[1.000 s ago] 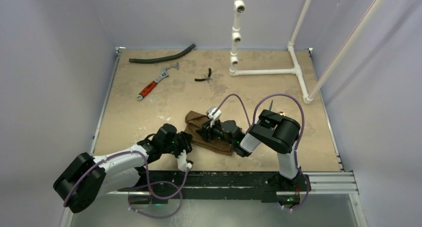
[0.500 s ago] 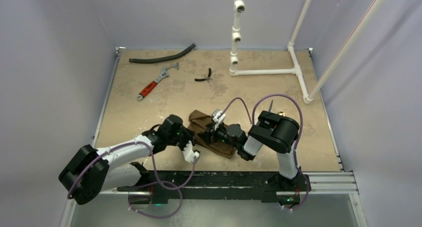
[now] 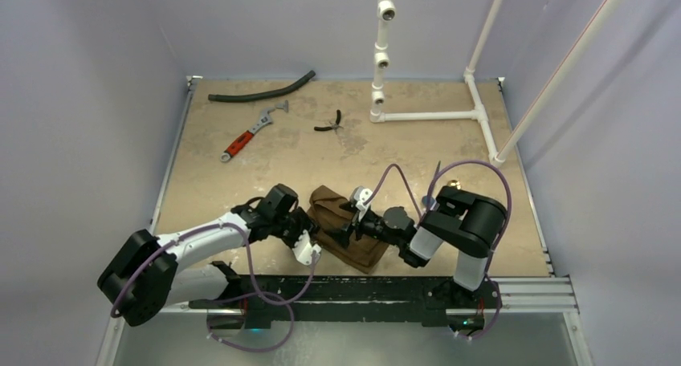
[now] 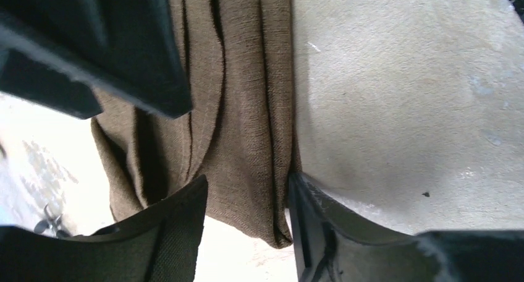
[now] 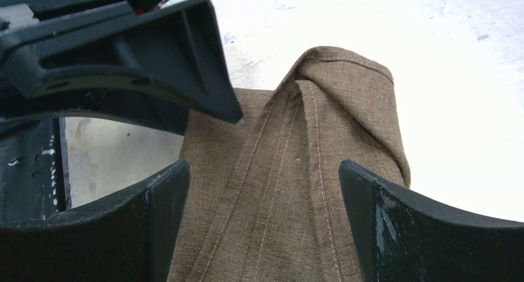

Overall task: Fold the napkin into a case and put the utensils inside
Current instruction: Smooth out the 2/3-rectangle-folded napkin at the center of the board.

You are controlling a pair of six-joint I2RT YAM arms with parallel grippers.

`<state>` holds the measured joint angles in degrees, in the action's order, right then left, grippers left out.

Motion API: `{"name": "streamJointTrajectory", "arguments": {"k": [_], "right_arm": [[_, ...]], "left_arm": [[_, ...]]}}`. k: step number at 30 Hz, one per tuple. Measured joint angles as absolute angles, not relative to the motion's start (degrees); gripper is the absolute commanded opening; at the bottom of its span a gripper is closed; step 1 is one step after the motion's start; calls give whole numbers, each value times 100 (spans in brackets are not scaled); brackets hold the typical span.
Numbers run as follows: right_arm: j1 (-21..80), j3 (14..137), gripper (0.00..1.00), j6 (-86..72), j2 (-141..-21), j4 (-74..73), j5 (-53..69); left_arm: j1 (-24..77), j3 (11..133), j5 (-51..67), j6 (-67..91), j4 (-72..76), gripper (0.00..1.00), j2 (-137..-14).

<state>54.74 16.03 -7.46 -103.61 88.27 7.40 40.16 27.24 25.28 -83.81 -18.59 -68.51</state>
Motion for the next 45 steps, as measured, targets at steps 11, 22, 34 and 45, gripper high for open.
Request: {"name": "streamJointTrajectory", "arguments": {"k": [11,22,34,45], "right_arm": [[5470,1870,83,-762,-9653,8713,961],[5356,2383,76,-777,-9852,8462,1236],[5356,2480,57,-869,-11032,8208,1020],[5382,2552,61,-386,-10689,7717,412]], "left_arm": [[4016,2366,2504,-9030,-1636,47,-6504],[3767,2681,2373,-9883,-2322,54,-6683],[3457,2956,2272,-10447,-3365,73,-6521],[3076,2856,2475,-10665,-3745,80,-6106]]}}
